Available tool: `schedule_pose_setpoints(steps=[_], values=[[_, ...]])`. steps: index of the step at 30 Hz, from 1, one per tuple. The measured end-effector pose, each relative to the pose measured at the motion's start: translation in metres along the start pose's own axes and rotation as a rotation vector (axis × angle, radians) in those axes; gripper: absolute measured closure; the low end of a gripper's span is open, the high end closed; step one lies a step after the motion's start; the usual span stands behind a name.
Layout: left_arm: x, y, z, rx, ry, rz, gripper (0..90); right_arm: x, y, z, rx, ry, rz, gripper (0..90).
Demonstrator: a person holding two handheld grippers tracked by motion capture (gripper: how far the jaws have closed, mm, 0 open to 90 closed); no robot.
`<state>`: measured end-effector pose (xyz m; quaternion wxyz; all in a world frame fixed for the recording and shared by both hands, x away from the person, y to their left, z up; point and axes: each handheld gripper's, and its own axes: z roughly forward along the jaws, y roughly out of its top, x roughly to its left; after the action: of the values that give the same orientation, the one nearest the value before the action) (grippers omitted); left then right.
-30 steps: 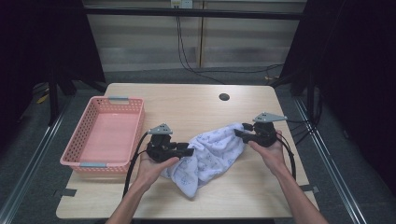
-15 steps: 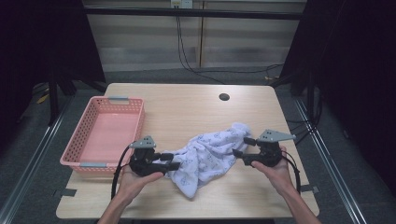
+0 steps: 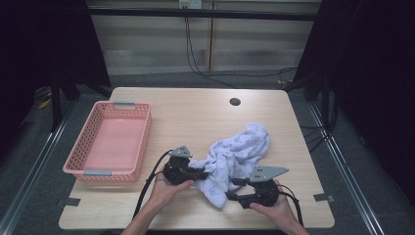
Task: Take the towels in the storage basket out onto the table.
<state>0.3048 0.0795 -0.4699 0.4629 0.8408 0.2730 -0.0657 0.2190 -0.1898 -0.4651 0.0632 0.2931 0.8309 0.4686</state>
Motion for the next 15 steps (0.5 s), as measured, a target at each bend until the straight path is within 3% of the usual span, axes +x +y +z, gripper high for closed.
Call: schedule_pose_setpoints(steps=[2, 5, 6, 7, 9, 10, 12, 15], values=[[-0.002, 0.002, 0.002, 0.0, -0.005, -0.003, 77.2, 0.004, -0.001, 0.007, 0.018, -0.013, -0.01, 31.8], [-0.002, 0.0, -0.002, 0.005, 0.002, -0.007, 64.5, 0.006, -0.003, 0.014, 0.048, -0.025, -0.031, 33.0], [-0.001, -0.002, -0.008, 0.006, 0.012, -0.006, 64.5, 0.006, -0.004, 0.016, 0.052, -0.032, -0.035, 33.1], [0.0, -0.005, -0.014, 0.002, 0.019, -0.005, 58.9, 0.005, -0.005, 0.019, 0.062, -0.053, -0.04, 35.4], [0.002, -0.012, -0.027, -0.01, 0.042, -0.006, 50.6, -0.004, -0.008, 0.026, 0.082, -0.094, -0.028, 44.6], [0.005, -0.02, -0.036, -0.002, 0.07, -0.006, 48.7, -0.006, -0.008, 0.027, 0.088, -0.095, -0.027, 48.7], [0.007, -0.026, -0.041, 0.006, 0.076, -0.002, 46.9, -0.008, -0.008, 0.029, 0.094, -0.105, -0.033, 51.4], [0.017, -0.041, -0.041, 0.046, 0.102, -0.02, 44.5, -0.012, -0.005, 0.032, 0.095, -0.103, -0.033, 76.3]])
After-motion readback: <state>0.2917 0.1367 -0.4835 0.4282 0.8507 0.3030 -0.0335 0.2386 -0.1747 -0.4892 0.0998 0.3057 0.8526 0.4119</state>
